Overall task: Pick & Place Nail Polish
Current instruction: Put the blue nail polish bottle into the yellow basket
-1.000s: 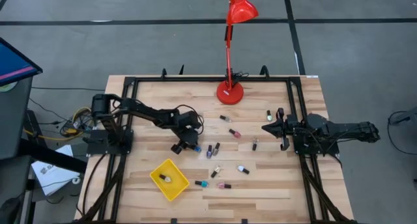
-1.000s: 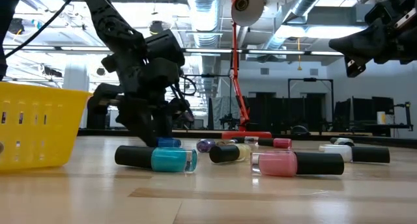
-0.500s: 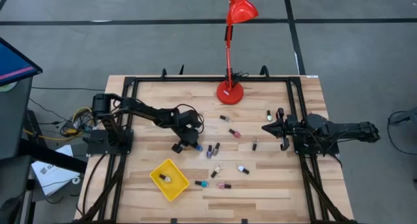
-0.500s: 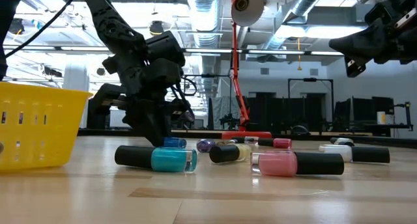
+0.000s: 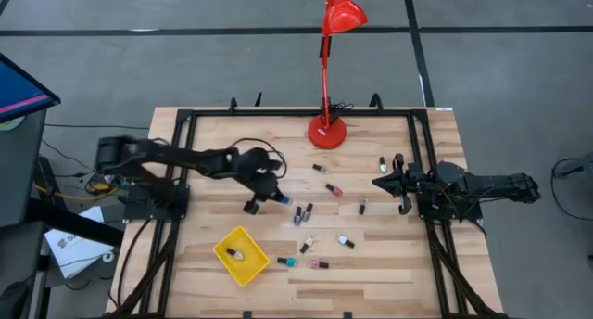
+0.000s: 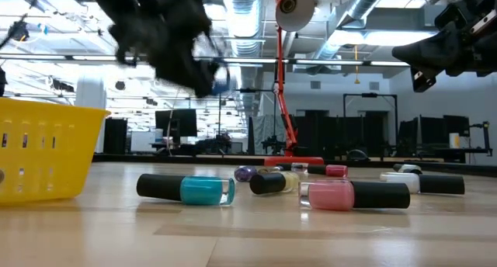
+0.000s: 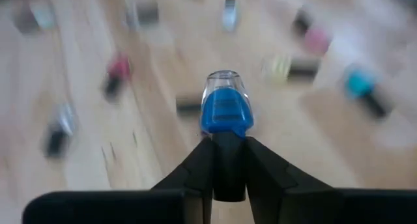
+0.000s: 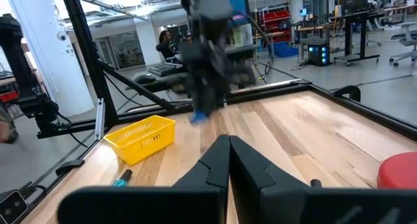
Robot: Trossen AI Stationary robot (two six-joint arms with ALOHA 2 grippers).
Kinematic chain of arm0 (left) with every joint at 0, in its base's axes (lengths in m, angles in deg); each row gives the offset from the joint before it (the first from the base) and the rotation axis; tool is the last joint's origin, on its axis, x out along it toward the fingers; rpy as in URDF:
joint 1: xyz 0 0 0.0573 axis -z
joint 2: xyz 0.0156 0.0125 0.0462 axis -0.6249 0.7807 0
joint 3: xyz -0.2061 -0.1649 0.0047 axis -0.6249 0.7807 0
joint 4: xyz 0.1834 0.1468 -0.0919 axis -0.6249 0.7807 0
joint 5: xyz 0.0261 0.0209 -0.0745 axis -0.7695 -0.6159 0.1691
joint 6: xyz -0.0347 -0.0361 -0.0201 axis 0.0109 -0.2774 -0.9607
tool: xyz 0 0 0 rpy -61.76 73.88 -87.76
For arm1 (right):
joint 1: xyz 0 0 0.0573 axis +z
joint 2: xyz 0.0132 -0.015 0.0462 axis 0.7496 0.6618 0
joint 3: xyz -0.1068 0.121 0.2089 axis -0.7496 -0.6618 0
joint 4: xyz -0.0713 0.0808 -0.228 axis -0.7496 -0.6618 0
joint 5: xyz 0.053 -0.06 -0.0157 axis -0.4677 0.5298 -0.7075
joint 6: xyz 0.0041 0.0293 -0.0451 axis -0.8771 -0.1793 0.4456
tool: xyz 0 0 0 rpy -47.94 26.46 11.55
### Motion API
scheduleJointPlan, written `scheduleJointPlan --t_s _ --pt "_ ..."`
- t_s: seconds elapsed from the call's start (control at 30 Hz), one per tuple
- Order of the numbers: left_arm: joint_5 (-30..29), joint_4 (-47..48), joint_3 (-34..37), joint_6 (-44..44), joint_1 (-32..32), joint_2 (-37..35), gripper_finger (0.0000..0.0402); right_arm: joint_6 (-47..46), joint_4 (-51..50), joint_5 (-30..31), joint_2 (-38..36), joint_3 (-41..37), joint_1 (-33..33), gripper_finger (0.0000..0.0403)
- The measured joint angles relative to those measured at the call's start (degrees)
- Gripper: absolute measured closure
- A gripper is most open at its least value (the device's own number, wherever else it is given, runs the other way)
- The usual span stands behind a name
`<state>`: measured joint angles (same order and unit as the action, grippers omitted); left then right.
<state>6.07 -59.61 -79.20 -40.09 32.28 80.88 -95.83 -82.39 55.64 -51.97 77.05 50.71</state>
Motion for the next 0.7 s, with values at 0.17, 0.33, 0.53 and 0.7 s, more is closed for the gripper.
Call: scheduleJointPlan --t_s 0.17,0.33,0.53,0.7 --pt "0.33 3.20 -0.03 -3.79 5.42 -10.75 0.0349 0.01 0.05 0.00 0.01 -0.01 0.00 0.0403" --pt "-0.08 10.43 -0.08 -9.57 15.02 -18.22 0.0349 0.00 0.09 0.00 0.01 0.02 -0.02 0.0403" --pt "-8.06 15.53 -0.08 -16.85 28.39 -19.24 0.0348 0.00 0.04 0.00 0.01 0.01 -0.02 0.0403" --pt "-12.31 19.59 -0.10 -20.41 35.22 -15.00 0.0347 -0.01 0.07 0.00 0.01 0.01 0.00 0.0403"
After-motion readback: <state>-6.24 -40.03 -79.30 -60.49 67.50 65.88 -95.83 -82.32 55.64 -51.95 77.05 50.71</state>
